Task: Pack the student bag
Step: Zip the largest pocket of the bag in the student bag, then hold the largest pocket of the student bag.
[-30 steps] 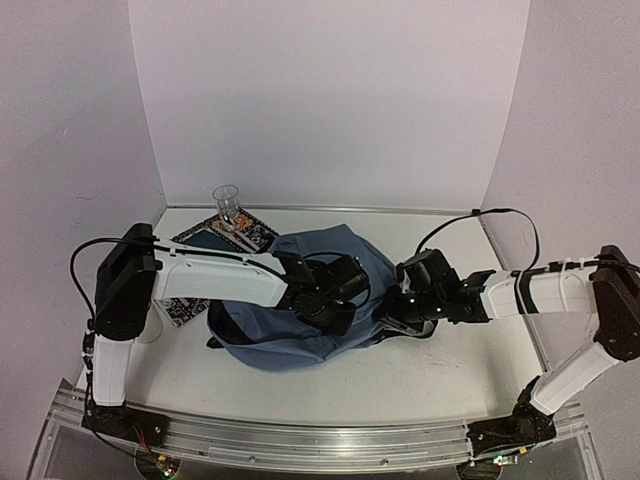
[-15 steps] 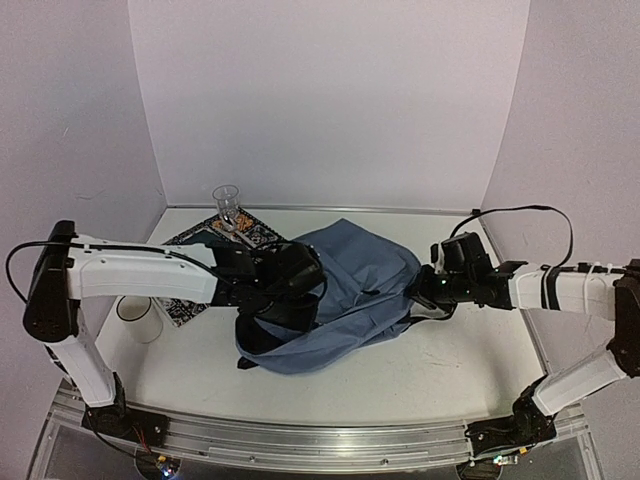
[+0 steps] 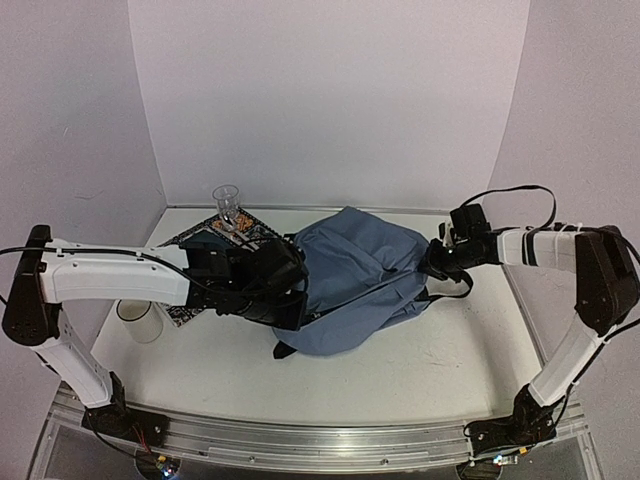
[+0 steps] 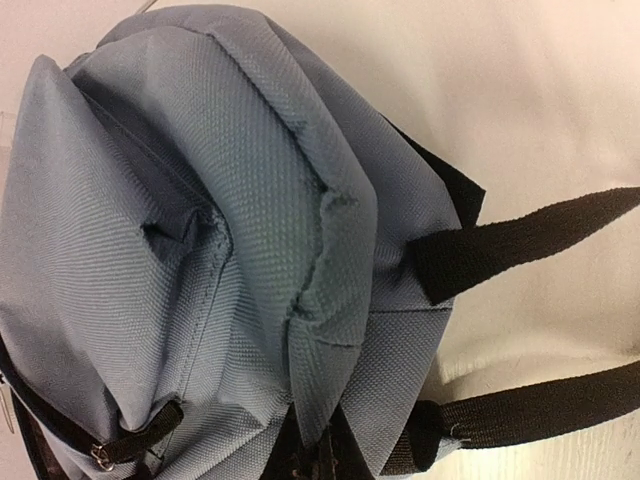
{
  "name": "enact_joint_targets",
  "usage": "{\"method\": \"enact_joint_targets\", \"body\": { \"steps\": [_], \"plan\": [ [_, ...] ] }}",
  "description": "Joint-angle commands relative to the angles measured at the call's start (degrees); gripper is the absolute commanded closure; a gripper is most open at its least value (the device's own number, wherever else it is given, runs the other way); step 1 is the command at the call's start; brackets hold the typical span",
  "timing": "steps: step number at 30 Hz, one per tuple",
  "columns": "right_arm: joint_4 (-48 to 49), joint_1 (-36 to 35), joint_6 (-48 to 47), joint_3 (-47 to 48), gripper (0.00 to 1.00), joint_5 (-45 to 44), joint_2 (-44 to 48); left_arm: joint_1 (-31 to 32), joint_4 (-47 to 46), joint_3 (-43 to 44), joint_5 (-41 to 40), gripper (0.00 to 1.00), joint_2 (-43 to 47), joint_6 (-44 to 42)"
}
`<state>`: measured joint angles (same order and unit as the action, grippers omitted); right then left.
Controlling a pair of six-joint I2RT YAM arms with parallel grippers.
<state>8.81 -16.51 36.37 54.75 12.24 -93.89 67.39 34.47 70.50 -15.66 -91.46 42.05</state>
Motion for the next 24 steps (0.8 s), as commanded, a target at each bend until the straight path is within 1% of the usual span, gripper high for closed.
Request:
{"method": "enact_joint_targets", "body": {
  "steps": [1,3,7,10,13,17,20,24],
  "plan": [
    [-1.1,2.8,-5.8,5.3,0.85,-2.2,0.0,-0.5,5.6,4.6,-0.9,1.0,0.6,-1.6],
    [-1.8,1.9,-5.9,4.1,0.73,-0.4,2.0,-0.5,3.7,6.9,0.1,1.0,-1.2,-2.1],
    [-3.7,-0.1,-3.6,0.2,0.49,1.3,9.0,-0.5,-0.1,10.2,2.8,1.0,-4.3,-3.7],
    [-4.6,-3.0,0.2,-3.3,0.39,1.6,13.8,-0.5,-1.5,12.2,4.9,1.0,-6.2,-4.6],
    [-4.3,-8.5,6.5,-6.5,0.3,1.0,17.5,-0.5,-2.4,13.4,6.5,1.0,-7.5,-5.6],
    [-2.0,-17.0,18.3,-11.2,0.19,-3.0,21.5,-0.5,-3.2,14.3,7.9,1.0,-7.6,-6.3],
    [-0.6,-21.6,26.0,-13.0,0.17,-5.4,23.0,-0.5,-4.4,14.6,9.2,1.0,-6.8,-6.5],
    [0.9,-26.6,34.3,-12.9,0.17,-6.8,21.9,-0.5,-6.4,15.1,11.8,1.0,-6.1,-6.7]
  ]
}}
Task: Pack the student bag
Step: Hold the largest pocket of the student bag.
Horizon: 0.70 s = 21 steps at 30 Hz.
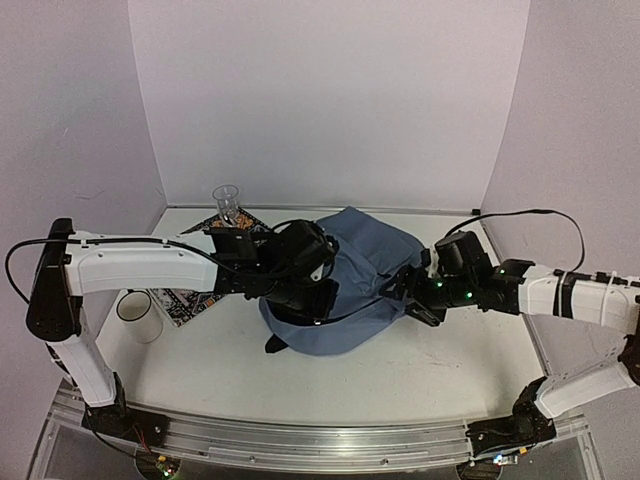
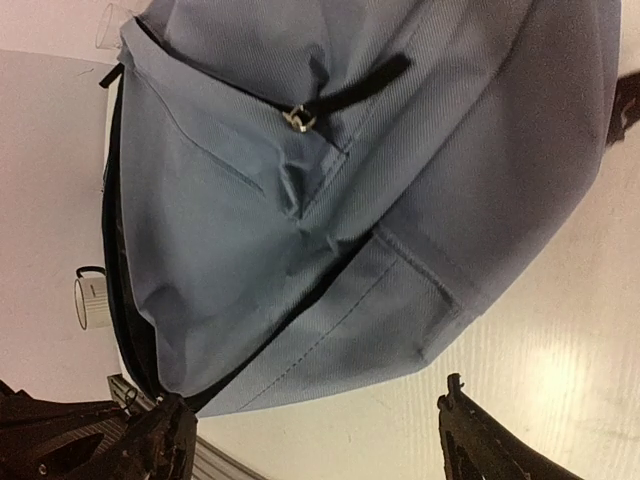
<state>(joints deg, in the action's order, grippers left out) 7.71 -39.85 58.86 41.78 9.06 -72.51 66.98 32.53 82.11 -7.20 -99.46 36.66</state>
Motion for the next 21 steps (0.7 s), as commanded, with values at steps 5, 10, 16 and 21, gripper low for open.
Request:
{"method": "enact_joint_targets", "body": {
  "steps": [5,10,16,21],
  "plan": [
    [4.4,-7.8,17.7,2.0,0.18,-4.7,-3.8,0.0,-6.6,3.9,5.5,1.0,2.4,-1.4],
    [5.1,-11.3,21.2,4.8,0.23,-5.1,-9.6,0.0,-7.7,3.2,6.2,1.0,3.3,-1.7],
    [5.5,-12.0,21.3,6.7,0.42,-5.4,-12.8,0.0,-7.9,0.7,4.8,1.0,5.1,-2.4],
    [2.7,-11.8,20.2,4.8,0.84,-8.5,-8.8,-0.2,-6.1,-3.6,-3.0,1.0,8.8,-3.8]
  ]
}}
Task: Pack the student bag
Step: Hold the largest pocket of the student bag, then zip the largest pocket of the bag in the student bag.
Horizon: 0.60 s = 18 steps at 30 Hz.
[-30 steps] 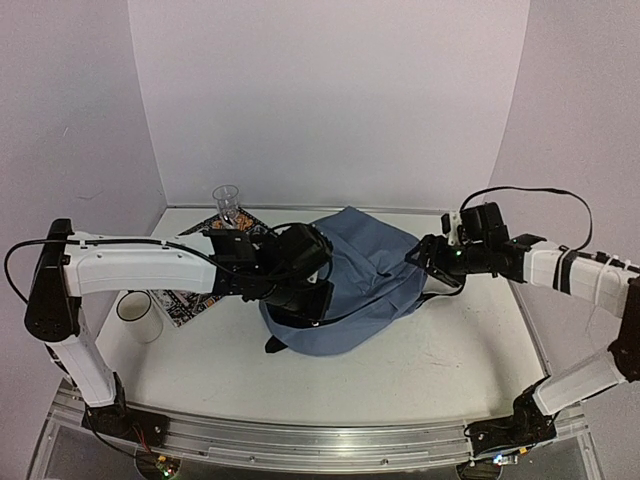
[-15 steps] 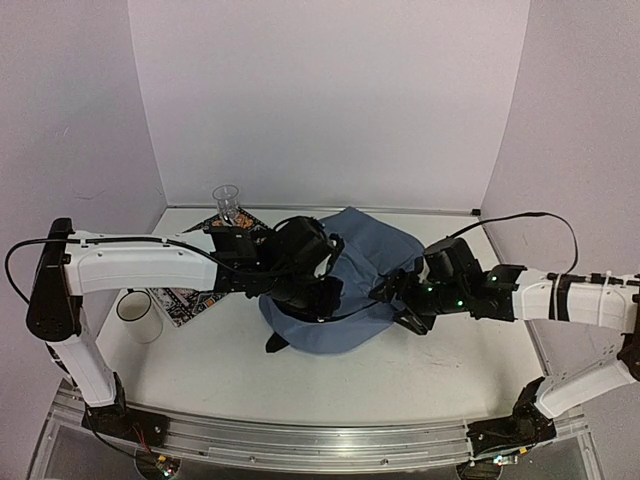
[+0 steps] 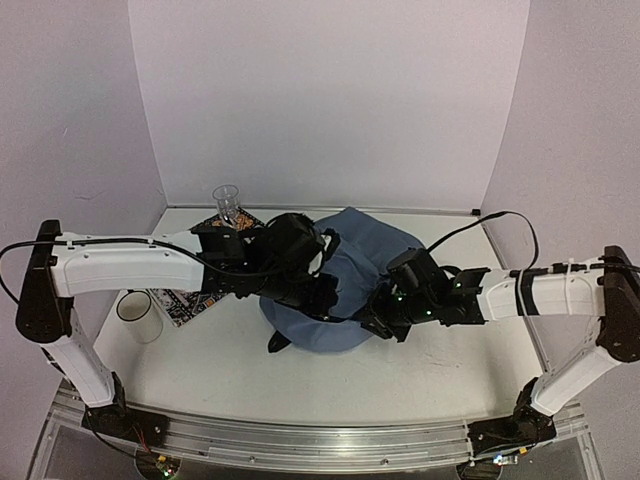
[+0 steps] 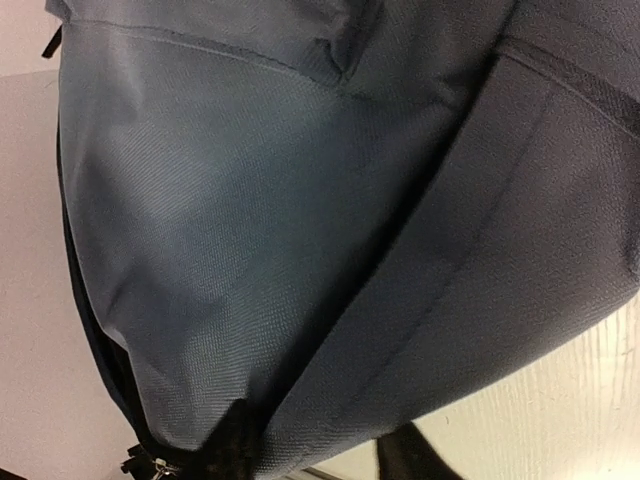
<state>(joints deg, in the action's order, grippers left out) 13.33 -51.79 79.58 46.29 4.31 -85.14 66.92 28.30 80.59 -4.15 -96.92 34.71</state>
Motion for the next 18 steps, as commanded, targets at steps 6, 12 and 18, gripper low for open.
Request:
{"method": "enact_joint_targets", "body": {
  "steps": [6,12,18],
  "plan": [
    [-10.0,3.7,-4.5,-2.8,1.0,-6.3,11.6,-4.5,0.7,-7.2,-9.5,1.0,9.7,-2.0],
    [-14.8,13.3,-10.3,-8.6,1.0,-4.8,21.7,-11.8,0.8,-12.0,-10.8,1.0,12.1,-3.1],
    [-19.9,24.4,-19.8,-10.2,1.0,-2.0,27.7,-16.3,0.5,-15.9,-15.1,1.0,10.8,-4.4]
  ]
}}
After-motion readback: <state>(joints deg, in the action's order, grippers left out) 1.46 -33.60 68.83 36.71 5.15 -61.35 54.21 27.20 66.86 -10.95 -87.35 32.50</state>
